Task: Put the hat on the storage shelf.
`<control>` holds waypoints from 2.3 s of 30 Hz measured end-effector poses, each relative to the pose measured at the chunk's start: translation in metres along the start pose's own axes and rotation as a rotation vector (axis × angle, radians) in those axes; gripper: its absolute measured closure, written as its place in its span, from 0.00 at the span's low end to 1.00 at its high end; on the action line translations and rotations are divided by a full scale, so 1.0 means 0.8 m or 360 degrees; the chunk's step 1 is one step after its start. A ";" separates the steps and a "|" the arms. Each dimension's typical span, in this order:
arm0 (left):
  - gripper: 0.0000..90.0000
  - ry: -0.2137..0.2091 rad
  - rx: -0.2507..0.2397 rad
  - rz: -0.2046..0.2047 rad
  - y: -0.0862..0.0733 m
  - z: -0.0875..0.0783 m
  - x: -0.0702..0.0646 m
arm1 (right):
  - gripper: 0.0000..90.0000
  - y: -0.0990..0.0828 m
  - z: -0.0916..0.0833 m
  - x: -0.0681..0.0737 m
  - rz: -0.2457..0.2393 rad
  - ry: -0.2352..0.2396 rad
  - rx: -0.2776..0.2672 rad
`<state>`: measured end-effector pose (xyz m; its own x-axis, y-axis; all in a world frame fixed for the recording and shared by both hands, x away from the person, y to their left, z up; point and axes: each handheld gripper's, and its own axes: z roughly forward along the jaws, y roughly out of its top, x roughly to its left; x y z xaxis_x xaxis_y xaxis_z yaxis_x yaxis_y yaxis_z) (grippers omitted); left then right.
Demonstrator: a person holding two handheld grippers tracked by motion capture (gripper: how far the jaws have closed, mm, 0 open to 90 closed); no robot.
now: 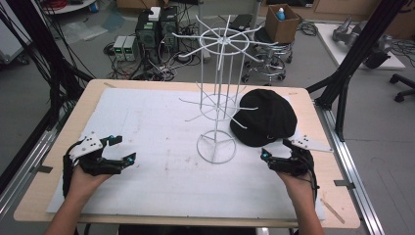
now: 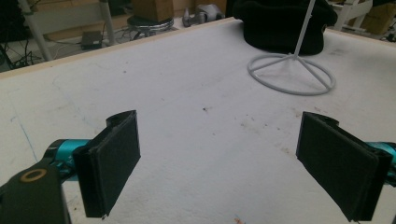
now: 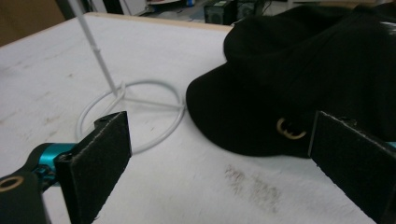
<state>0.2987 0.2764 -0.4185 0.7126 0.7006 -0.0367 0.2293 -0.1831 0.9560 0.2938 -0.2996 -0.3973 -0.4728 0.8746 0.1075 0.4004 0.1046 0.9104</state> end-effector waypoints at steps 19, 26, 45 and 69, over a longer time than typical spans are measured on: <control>0.15 -0.0035 -0.0007 -0.0009 0.003 0.001 -0.001 | 0.05 0.085 0.043 -0.067 0.0140 -0.0128 0.0002; 0.15 -0.0034 0.0008 -0.0007 0.003 0.003 -0.001 | 0.05 0.109 0.069 -0.087 0.0110 -0.0177 0.0073; 0.15 -0.0052 0.0028 -0.0002 0.002 0.009 -0.002 | 0.05 0.141 0.147 -0.135 0.0087 -0.0237 0.0185; 0.15 -0.0015 0.0070 -0.0004 0.000 0.011 -0.001 | 0.57 0.117 0.197 -0.153 0.0165 -0.0253 0.0476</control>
<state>0.3041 0.2701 -0.4213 0.7182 0.6946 -0.0423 0.2600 -0.2115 0.9421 0.5131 -0.3220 -0.3881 -0.2992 0.9480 0.1081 0.6630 0.1251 0.7381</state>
